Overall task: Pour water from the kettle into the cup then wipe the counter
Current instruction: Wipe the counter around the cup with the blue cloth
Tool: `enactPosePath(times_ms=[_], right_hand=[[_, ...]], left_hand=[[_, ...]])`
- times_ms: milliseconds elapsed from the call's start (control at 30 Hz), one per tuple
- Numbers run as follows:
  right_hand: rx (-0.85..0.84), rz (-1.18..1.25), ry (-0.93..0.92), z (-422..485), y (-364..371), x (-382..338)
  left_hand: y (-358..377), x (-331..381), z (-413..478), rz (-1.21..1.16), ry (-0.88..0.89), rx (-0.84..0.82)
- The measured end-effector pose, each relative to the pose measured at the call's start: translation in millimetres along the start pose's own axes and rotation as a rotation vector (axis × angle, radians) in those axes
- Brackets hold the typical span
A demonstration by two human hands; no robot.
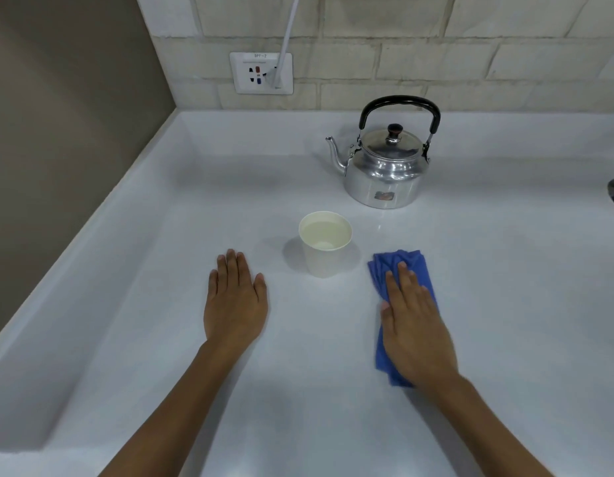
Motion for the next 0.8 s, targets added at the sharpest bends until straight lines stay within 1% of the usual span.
enactPosePath(times_ms=[100, 200, 267, 333, 400, 433, 533, 600, 633, 667, 733, 800], right_hand=[[0.003, 0.025, -0.011, -22, 6, -42], [-0.067, 0.056, -0.038, -32, 14, -64], [-0.102, 0.250, 0.000, -25, 9, -59], [-0.064, 0.460, 0.065, -8, -4, -42], [0.022, 0.500, 0.120, 18, -17, -18], [0.038, 0.480, 0.137, 32, -21, -6], [0.003, 0.333, 0.148, 72, -21, 22], [-0.008, 0.247, 0.134, 91, -16, 29], [-0.016, 0.214, 0.124, 97, -12, 30], [-0.029, 0.178, 0.116, 101, -8, 31], [-0.052, 0.077, 0.098, 103, 1, 33], [-0.042, 0.001, 0.082, 102, 9, 36]], left_hand=[[0, 0, 0, 0.009, -0.004, -0.002], [-4, 1, 0, -0.031, 0.000, -0.044], [-13, 3, -5, -0.122, 0.012, -0.092], [-24, 12, -21, -0.226, 0.050, -0.062], [-34, 31, -46, -0.269, 0.140, -0.002], [-37, 44, -59, -0.296, 0.211, -0.008], [-39, 91, -94, -0.352, 0.372, -0.104], [-35, 117, -104, -0.249, 0.439, -0.053], [-34, 127, -106, -0.158, 0.455, -0.021], [-31, 136, -108, -0.089, 0.438, -0.034], [-13, 146, -111, -0.002, 0.407, -0.152], [-7, 149, -113, 0.039, 0.397, -0.226]])
Point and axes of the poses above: each hand's wrist, its own z-axis towards the middle knuckle, its own y-axis out of the palm, x = y × z, the point moved 3 cm from there along z, towards the middle knuckle, and after that the axes turned 1 degree about -z, right-handed, at the moved point
